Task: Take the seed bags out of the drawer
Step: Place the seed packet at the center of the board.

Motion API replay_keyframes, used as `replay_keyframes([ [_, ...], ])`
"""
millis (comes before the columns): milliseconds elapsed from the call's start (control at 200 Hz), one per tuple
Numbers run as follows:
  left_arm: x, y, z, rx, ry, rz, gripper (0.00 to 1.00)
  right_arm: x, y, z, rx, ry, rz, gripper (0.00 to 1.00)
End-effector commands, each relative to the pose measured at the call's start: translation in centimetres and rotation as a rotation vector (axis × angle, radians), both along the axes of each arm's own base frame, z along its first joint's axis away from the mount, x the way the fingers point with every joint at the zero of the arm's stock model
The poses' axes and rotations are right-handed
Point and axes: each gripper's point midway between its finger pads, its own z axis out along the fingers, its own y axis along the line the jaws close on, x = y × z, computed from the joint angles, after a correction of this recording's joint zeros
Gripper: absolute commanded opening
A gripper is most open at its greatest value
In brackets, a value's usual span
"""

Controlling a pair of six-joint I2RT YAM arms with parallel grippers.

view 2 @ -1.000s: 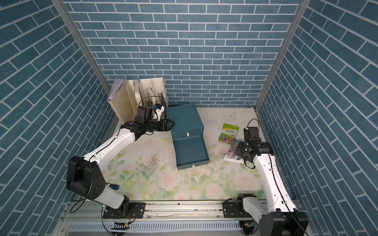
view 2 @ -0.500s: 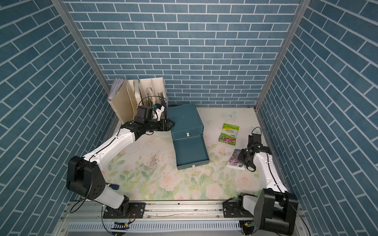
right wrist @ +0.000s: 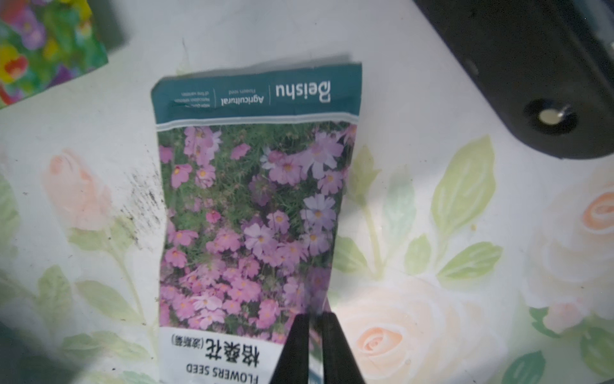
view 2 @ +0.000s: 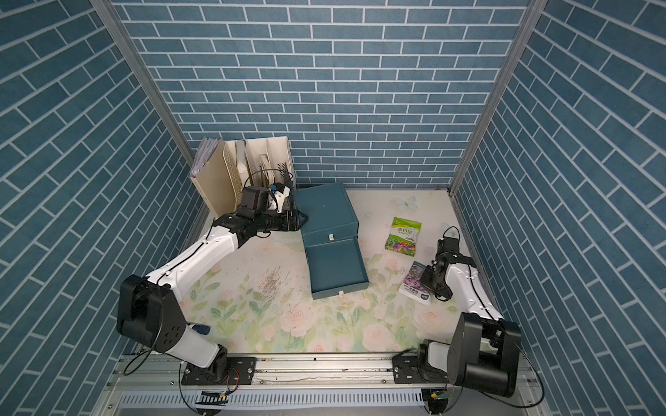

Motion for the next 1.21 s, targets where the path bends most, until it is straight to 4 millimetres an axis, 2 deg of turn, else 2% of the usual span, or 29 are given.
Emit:
replay_keyframes([
  [0,-2.9,2.1,-6.4,0.15,0.209,0.004,0.8,0.0,-0.4,0.3,-0.019,-0.013,0.007,0.2],
  [240,-2.9,2.2,-6.4,0.152,0.213,0.004,0.8,0.4,1.0,2.4,0.023,-0.102,0.056,0.29],
  [375,-2.8,2.2,-6.2,0.152,0.208,0.005,0.8,0.7,3.9,4.5,0.076,-0.17,0.16,0.36],
  [500,-2.9,2.3,-6.3,0.151,0.21,0.005,0.8,0.4,7.2,6.3,0.117,-0.215,0.26,0.38],
  [670,-2.8,2.2,-6.3,0.148,0.212,0.005,0.8,-0.4,11.1,9.4,0.181,-0.289,0.356,0.41],
  [845,-2.9,2.2,-6.4,0.149,0.213,0.003,0.8,-1.4,14.2,12.3,0.247,-0.354,0.449,0.44],
  [1040,-2.9,2.2,-6.5,0.152,0.215,0.003,0.8,-3.0,18.1,14.1,0.302,-0.375,0.562,0.51],
  [1200,-2.9,2.3,-6.5,0.153,0.214,0.005,0.8,-5.0,21.9,14.0,0.318,-0.34,0.659,0.59],
])
